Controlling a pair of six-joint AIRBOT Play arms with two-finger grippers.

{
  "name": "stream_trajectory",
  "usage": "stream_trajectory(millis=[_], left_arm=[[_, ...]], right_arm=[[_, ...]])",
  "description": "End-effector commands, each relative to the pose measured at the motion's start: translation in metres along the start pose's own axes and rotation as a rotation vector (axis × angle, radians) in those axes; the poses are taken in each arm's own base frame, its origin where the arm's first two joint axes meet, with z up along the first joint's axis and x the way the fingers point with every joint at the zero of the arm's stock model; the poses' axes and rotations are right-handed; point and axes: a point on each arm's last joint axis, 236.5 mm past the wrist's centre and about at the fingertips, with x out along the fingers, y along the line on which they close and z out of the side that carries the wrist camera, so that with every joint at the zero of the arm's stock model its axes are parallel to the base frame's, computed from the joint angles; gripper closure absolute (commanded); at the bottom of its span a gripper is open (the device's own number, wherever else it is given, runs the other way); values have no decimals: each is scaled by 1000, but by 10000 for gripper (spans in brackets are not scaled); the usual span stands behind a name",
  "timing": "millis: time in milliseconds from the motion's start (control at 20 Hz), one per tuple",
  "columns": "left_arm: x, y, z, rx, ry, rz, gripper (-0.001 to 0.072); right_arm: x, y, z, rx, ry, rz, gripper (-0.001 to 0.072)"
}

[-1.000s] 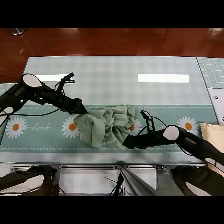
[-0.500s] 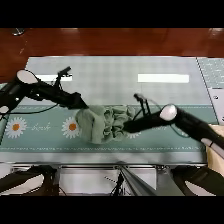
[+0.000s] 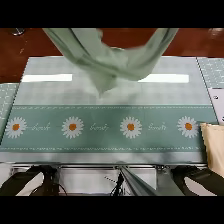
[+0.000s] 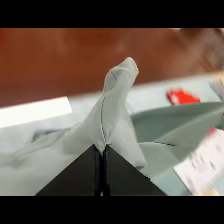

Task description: Fold the shirts.

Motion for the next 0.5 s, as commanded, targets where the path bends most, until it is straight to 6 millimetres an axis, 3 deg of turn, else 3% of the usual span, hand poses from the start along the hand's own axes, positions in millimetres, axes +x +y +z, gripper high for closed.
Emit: stream_trajectory(millis=[0,100,250,350,450], left_arm=[[-92,-34,73,202,-268,195,683],[-136,-44,77,252,-331,318,683],[-184,-87,69,350,-402,360,683],[-211,-108,61,406,-439,394,683],[-227,-106,46,425,-403,464,683]], right_arm=[[-115,3,35,-92,-206,-142,692],[-161,3,22,-108,-251,-210,692],[-220,7,4,-120,-328,-274,692],[-244,15,-5,-125,-362,-277,692],[-257,14,-21,-118,-338,-296,692]])
